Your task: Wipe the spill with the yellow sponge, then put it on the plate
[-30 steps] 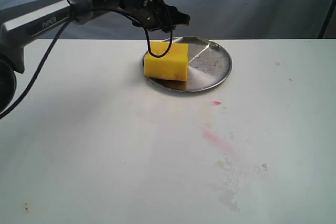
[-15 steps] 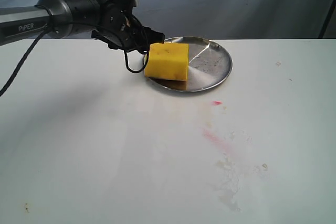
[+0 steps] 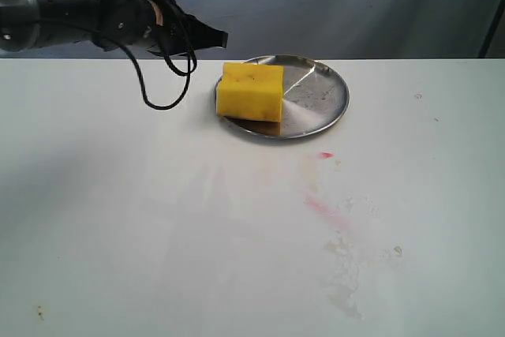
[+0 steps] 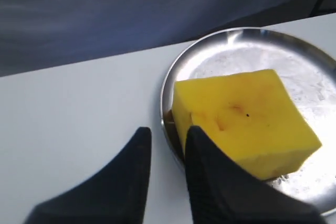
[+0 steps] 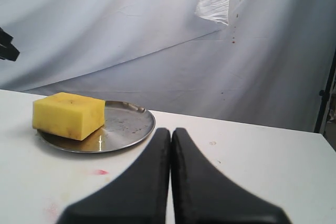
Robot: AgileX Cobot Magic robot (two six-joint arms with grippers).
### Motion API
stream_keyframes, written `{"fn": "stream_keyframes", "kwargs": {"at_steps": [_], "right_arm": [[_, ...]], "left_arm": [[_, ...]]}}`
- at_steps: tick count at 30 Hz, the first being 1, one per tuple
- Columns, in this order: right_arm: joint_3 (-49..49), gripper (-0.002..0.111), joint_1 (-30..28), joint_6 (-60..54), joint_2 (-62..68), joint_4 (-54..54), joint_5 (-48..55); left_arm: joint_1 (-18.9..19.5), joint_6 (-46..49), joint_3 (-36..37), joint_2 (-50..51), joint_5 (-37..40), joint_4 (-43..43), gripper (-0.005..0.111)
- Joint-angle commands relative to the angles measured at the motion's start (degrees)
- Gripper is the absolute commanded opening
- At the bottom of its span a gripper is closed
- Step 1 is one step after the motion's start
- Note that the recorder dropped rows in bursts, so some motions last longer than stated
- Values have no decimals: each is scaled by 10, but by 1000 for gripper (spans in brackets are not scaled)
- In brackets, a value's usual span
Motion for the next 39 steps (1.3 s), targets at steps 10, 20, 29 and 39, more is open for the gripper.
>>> {"fn": "stream_keyframes", "kwargs": {"at_steps": [10, 20, 29, 39], "right_arm": [[2, 0, -5, 1, -1, -4, -2], [2, 0, -5, 1, -1, -4, -2], [2, 0, -5, 1, -1, -4, -2], [2, 0, -5, 1, -1, -4, -2]], "left_arm": [[5, 53, 228, -193, -157, -17, 0], [53, 88, 341, -299, -205, -88, 0], [92, 165, 430, -406, -237, -182, 0], [108, 274, 549, -524, -315, -307, 0]]}}
